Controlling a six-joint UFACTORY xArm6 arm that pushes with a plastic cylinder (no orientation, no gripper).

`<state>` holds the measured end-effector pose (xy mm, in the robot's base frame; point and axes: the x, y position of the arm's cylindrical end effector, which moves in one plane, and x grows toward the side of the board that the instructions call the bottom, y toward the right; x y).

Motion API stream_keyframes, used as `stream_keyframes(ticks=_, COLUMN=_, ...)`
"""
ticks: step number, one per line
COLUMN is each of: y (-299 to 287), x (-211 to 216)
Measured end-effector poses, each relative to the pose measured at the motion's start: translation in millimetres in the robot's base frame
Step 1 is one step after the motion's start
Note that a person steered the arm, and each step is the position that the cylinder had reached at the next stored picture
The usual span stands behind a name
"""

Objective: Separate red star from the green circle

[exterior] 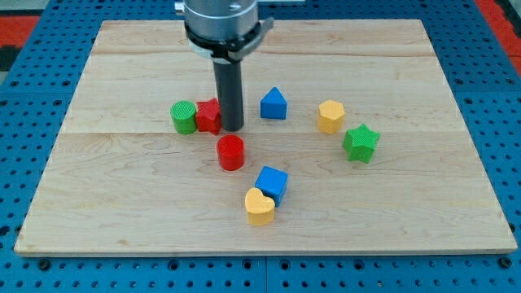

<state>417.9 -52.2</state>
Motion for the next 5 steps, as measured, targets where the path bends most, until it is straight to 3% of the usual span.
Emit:
stream_keyframes(ticks=1, y=-44.6, x=-22.7)
stream_keyframes(ticks=3, y=3.9, x=3.1)
stream_keyframes(ticks=5, y=-86.2, x=-15.4)
